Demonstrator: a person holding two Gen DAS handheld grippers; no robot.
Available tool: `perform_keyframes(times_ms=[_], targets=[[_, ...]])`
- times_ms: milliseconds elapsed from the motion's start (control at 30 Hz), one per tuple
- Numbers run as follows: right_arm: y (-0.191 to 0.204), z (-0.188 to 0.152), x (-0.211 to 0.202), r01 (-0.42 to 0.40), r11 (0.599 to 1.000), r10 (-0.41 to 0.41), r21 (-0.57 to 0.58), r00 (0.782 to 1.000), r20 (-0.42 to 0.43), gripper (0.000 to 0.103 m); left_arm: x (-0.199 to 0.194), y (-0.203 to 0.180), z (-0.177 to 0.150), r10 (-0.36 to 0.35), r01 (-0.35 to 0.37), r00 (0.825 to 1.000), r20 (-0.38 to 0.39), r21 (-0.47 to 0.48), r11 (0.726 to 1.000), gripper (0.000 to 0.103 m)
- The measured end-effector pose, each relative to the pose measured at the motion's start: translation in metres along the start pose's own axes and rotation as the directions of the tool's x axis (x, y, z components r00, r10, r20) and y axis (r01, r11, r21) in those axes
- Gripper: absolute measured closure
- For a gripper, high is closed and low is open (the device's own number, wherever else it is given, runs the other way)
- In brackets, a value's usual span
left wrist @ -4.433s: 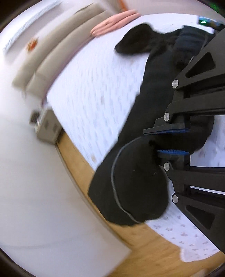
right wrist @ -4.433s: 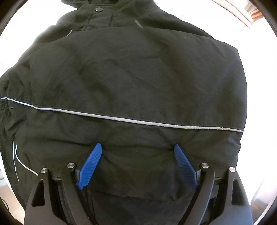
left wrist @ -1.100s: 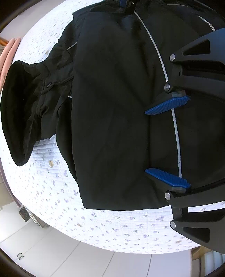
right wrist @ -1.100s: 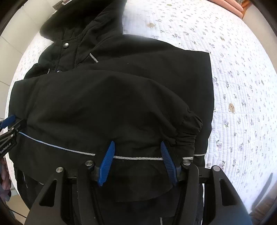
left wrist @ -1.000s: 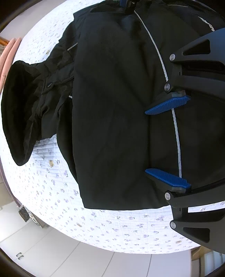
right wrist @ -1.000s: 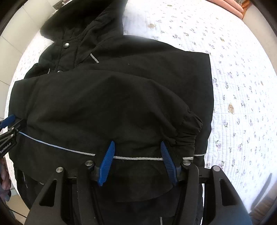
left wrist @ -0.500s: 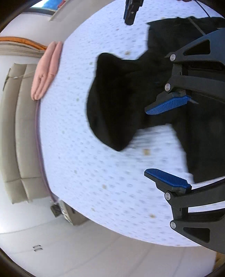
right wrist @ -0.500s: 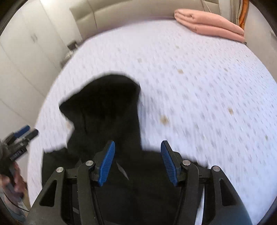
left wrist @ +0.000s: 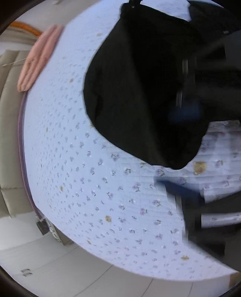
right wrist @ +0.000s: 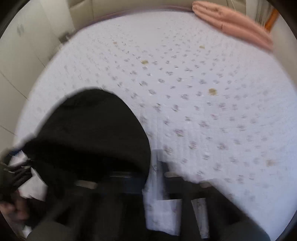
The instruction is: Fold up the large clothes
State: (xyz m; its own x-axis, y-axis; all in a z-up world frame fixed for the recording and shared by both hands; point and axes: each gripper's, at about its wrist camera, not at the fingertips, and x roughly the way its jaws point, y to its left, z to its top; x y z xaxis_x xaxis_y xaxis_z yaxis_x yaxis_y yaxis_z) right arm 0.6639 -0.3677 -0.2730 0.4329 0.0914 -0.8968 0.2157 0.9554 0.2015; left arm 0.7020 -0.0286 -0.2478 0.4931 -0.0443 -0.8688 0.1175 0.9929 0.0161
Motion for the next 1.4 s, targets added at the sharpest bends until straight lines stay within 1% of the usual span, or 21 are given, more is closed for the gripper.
perform_keyframes(times_ms=[67, 100, 167, 233, 267, 333, 367, 400, 467, 533, 567, 600, 733, 867, 933, 1033, 1133, 1200, 1233, 1267, 1400], targets=[[-0.016, -0.006, -0.024, -0.125, 0.991, 0.121, 0.042, 0.988, 0.093, 0.097, -0.012, 0.014, 0.0, -0.081, 0.083, 0.996, 0.041, -0.059, 0.995, 0.085], [-0.021, -0.015, -0.036, -0.118, 0.993, 0.114, 0.026, 0.985, 0.131, 0.097, -0.024, 0.023, -0.003, -0.14, 0.147, 0.987, 0.083, -0.086, 0.985, 0.084], [-0.024, -0.032, -0.046, -0.076, 0.997, 0.076, -0.003, 0.986, 0.146, 0.097, -0.032, 0.028, -0.008, -0.154, 0.162, 0.984, 0.091, -0.086, 0.983, 0.082], [-0.032, -0.05, -0.033, -0.06, 0.998, 0.059, 0.0, 0.994, 0.09, 0.097, -0.02, 0.026, -0.015, -0.153, 0.154, 0.988, 0.014, -0.058, 0.986, 0.08], [-0.038, -0.056, -0.019, -0.049, 0.999, 0.049, 0.014, 0.998, 0.046, 0.097, 0.002, 0.024, -0.022, -0.134, 0.132, 0.988, -0.077, -0.034, 0.991, 0.08], [-0.045, -0.064, 0.014, -0.042, 0.998, 0.044, 0.036, 0.997, -0.058, 0.097, 0.036, 0.025, -0.032, -0.122, 0.117, 0.977, -0.177, -0.04, 0.992, 0.079], [-0.046, -0.068, 0.034, -0.039, 0.998, 0.043, 0.04, 0.991, -0.123, 0.096, 0.046, 0.028, -0.037, -0.151, 0.14, 0.968, -0.198, -0.07, 0.988, 0.078], [-0.046, -0.071, 0.046, -0.03, 0.999, 0.036, 0.039, 0.987, -0.154, 0.096, 0.044, 0.03, -0.037, -0.169, 0.158, 0.97, -0.174, -0.076, 0.984, 0.078], [-0.045, -0.07, 0.046, -0.015, 1.0, 0.017, 0.014, 0.989, -0.145, 0.097, 0.034, 0.033, -0.037, -0.198, 0.189, 0.967, -0.162, -0.07, 0.979, 0.075], [-0.048, -0.069, 0.038, 0.002, 1.0, -0.002, -0.004, 0.987, -0.159, 0.082, 0.02, 0.041, -0.04, -0.22, 0.214, 0.963, -0.157, -0.055, 0.975, 0.055], [-0.049, -0.069, 0.031, 0.009, 1.0, -0.011, -0.011, 0.986, -0.165, 0.075, 0.009, 0.047, -0.046, -0.245, 0.241, 0.955, -0.167, -0.045, 0.97, 0.035], [-0.053, -0.07, 0.02, 0.012, 1.0, -0.015, -0.021, 0.987, -0.158, 0.07, 0.001, 0.05, -0.05, -0.256, 0.252, 0.952, -0.169, -0.041, 0.967, 0.029], [-0.06, -0.072, -0.029, -0.042, 0.999, 0.039, -0.027, 0.993, -0.113, 0.062, -0.049, 0.067, -0.056, -0.256, 0.256, 0.963, -0.082, -0.009, 0.967, 0.029], [-0.045, -0.057, -0.068, -0.101, 0.994, 0.101, -0.049, 0.995, -0.01, 0.061, -0.088, 0.056, -0.021, -0.294, 0.294, 0.952, 0.08, 0.015, 0.956, 0.029], [-0.027, -0.037, -0.065, -0.116, 0.991, 0.117, -0.064, 0.993, 0.018, 0.062, -0.084, 0.046, -0.003, -0.309, 0.31, 0.945, 0.105, 0.014, 0.951, 0.029], [-0.004, -0.025, -0.044, -0.117, 0.99, 0.117, -0.077, 0.993, -0.004, 0.062, -0.054, 0.02, 0.012, -0.288, 0.286, 0.956, 0.057, 0.04, 0.957, 0.029], [0.004, -0.027, 0.003, -0.062, 0.994, 0.053, -0.093, 0.994, -0.091, 0.062, -0.012, 0.005, 0.007, -0.276, 0.279, 0.96, -0.053, 0.054, 0.959, 0.03], [0.001, -0.04, 0.03, -0.028, 0.993, 0.009, -0.113, 0.987, -0.163, 0.065, 0.02, 0.0, -0.008, -0.228, 0.239, 0.964, -0.137, 0.068, 0.969, 0.03], [-0.002, -0.047, 0.045, -0.031, 0.994, 0.008, -0.108, 0.978, -0.207, 0.065, 0.033, -0.001, -0.015, -0.219, 0.234, 0.96, -0.173, 0.067, 0.97, 0.03], [-0.006, -0.053, 0.053, -0.044, 0.994, 0.024, -0.095, 0.978, -0.205, 0.065, 0.045, 0.001, -0.023, -0.227, 0.241, 0.954, -0.195, 0.047, 0.969, 0.027], [-0.01, -0.054, 0.054, -0.059, 0.993, 0.041, -0.098, 0.984, -0.175, 0.065, 0.048, 0.023, -0.027, -0.332, 0.324, 0.931, -0.15, -0.075, 0.943, 0.026]])
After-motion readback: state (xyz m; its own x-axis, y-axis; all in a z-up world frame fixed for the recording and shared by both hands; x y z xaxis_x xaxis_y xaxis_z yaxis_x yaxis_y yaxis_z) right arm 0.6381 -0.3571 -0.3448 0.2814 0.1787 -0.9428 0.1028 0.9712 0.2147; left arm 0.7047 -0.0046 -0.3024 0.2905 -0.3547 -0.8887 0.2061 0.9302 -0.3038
